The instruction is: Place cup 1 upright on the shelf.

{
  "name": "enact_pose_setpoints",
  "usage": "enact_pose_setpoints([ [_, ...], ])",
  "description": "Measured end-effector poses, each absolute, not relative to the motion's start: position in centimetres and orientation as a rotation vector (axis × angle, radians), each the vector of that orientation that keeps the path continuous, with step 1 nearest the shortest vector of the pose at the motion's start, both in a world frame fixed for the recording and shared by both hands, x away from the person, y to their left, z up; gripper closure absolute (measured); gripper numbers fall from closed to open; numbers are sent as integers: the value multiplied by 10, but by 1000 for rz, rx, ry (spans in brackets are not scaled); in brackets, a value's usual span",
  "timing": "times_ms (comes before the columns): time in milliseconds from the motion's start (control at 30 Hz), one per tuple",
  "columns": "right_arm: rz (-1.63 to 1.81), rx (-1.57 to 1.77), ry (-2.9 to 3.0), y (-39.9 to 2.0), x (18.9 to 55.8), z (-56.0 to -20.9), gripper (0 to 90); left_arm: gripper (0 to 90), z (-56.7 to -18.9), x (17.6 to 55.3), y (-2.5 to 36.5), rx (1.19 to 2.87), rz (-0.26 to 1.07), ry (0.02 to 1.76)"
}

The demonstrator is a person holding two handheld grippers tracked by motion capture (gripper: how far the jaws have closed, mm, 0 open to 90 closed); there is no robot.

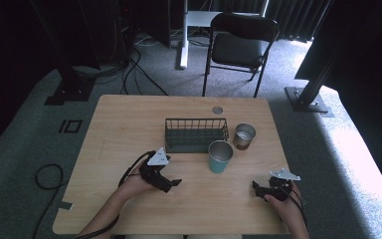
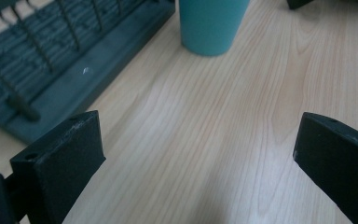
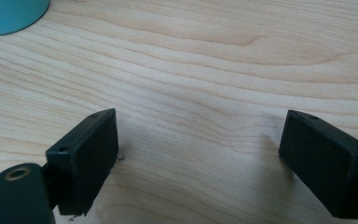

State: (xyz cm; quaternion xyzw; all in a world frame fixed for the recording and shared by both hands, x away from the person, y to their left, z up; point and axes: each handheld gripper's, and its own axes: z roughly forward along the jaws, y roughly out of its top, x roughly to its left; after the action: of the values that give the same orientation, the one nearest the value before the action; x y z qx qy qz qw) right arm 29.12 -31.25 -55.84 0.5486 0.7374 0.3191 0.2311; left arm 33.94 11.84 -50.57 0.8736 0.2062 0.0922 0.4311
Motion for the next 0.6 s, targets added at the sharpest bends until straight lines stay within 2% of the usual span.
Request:
enact_pose_setpoints([
  [600, 878, 1509, 2028, -313, 291, -558, 113, 21, -493, 351, 72, 2173, 238, 417],
])
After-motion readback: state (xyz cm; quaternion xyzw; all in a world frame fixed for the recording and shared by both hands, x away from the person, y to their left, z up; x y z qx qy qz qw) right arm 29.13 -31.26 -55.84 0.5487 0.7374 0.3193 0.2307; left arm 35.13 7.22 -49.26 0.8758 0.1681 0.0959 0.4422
